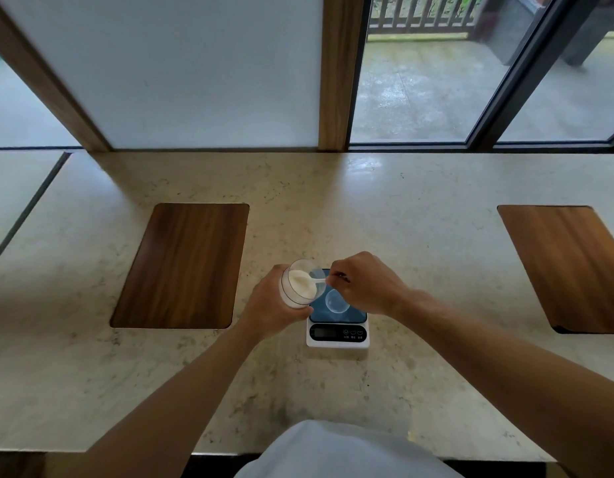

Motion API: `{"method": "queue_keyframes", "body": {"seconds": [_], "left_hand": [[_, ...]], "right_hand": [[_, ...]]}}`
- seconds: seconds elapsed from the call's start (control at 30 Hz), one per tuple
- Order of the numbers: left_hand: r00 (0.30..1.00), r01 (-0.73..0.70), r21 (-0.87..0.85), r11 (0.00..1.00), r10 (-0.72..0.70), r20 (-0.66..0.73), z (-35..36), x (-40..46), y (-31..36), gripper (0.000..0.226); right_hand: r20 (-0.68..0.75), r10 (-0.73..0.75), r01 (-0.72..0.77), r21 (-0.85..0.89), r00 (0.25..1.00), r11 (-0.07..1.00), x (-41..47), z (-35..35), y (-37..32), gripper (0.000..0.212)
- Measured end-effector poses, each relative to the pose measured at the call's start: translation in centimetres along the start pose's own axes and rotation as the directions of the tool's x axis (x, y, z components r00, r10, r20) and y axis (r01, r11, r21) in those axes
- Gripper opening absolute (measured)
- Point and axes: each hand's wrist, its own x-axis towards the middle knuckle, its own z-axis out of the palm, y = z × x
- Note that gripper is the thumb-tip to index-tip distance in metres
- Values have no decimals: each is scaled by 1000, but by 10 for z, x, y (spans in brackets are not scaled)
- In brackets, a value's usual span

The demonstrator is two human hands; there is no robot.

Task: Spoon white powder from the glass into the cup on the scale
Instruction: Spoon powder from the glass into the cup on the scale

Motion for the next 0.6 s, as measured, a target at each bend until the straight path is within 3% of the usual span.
{"method": "queue_keyframes", "body": {"seconds": [0.6], "left_hand": [[1000, -23, 17, 1000, 23, 10, 10, -2, -7, 85]], "right_hand": [[55, 126, -133, 140, 991, 981, 2, 13, 7, 25]]}}
